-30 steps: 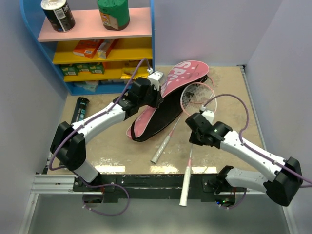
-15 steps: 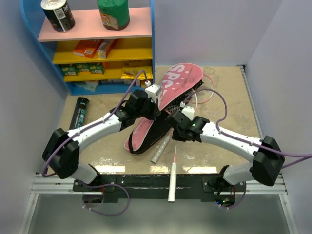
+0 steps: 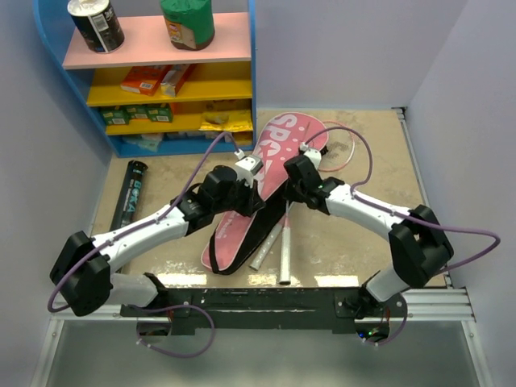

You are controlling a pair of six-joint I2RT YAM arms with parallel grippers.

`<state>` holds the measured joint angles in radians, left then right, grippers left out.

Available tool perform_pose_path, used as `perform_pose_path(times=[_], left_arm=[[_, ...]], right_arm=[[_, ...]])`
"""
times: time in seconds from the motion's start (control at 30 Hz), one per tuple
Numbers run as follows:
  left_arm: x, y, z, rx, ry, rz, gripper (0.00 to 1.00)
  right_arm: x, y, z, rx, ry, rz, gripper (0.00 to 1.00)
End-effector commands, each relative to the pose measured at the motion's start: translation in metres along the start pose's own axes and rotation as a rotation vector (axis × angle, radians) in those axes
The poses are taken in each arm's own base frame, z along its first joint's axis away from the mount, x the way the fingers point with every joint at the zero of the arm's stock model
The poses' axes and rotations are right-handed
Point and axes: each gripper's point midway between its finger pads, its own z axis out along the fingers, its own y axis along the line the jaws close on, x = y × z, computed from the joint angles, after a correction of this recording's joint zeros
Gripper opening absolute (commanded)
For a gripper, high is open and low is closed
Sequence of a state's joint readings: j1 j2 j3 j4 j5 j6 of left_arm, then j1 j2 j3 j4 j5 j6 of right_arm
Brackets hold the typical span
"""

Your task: Pack up the badminton gear

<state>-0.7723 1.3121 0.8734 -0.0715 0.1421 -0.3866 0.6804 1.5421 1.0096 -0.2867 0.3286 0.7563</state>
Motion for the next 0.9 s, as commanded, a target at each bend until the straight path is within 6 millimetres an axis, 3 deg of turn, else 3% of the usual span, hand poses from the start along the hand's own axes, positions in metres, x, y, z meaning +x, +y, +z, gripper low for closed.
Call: perform_pose_path(times=[0.0, 0.03, 0.13, 0.3, 0.47, 0.6, 0.63, 0.7, 0.73, 0.77, 0.87], left_arm=[[-0.012, -0.026, -0.008, 0.098, -0.04, -0.023, 0.0], [-0.012, -0.029, -0.009, 0.105, -0.038, -0.024, 0.0], [-0.012, -0.031, -0.008, 0.101, -0.039, -0.028, 0.0], [-0.008, -0.025, 0.0, 0.074, -0.027, -0.035, 0.0], [-0.007, -0.02, 0.01, 0.052, -0.018, -0.032, 0.0], [-0.005, -0.017, 0.02, 0.044, -0.001, -0.028, 0.0], [-0.003, -0.016, 0.022, 0.043, 0.006, -0.029, 0.0], [-0.005, -0.017, 0.024, 0.041, 0.004, -0.024, 0.0], [-0.005, -0.016, 0.025, 0.041, 0.007, -0.022, 0.0], [-0.006, -0.017, 0.026, 0.041, 0.004, -0.021, 0.0], [-0.007, -0.017, 0.027, 0.043, 0.005, -0.016, 0.0]], right_arm=[[-0.04, 0.028, 0.02, -0.148, -0.111, -0.016, 0.0], [-0.048, 0.029, 0.025, -0.161, -0.124, -0.006, 0.0], [-0.043, 0.031, 0.04, -0.171, -0.09, -0.015, 0.0], [-0.032, 0.037, 0.042, -0.223, -0.057, -0.013, 0.24], [-0.024, 0.022, 0.017, -0.211, -0.032, -0.039, 0.39], [-0.012, 0.0, -0.008, -0.163, 0.011, -0.074, 0.44], [0.004, -0.016, -0.012, -0.12, 0.061, -0.084, 0.44], [0.01, -0.022, -0.03, -0.132, 0.075, -0.072, 0.45], [0.029, -0.035, -0.035, -0.111, 0.126, -0.072, 0.45], [0.031, -0.035, -0.046, -0.14, 0.125, -0.055, 0.45], [0.072, -0.04, -0.061, -0.219, 0.248, -0.025, 0.45]])
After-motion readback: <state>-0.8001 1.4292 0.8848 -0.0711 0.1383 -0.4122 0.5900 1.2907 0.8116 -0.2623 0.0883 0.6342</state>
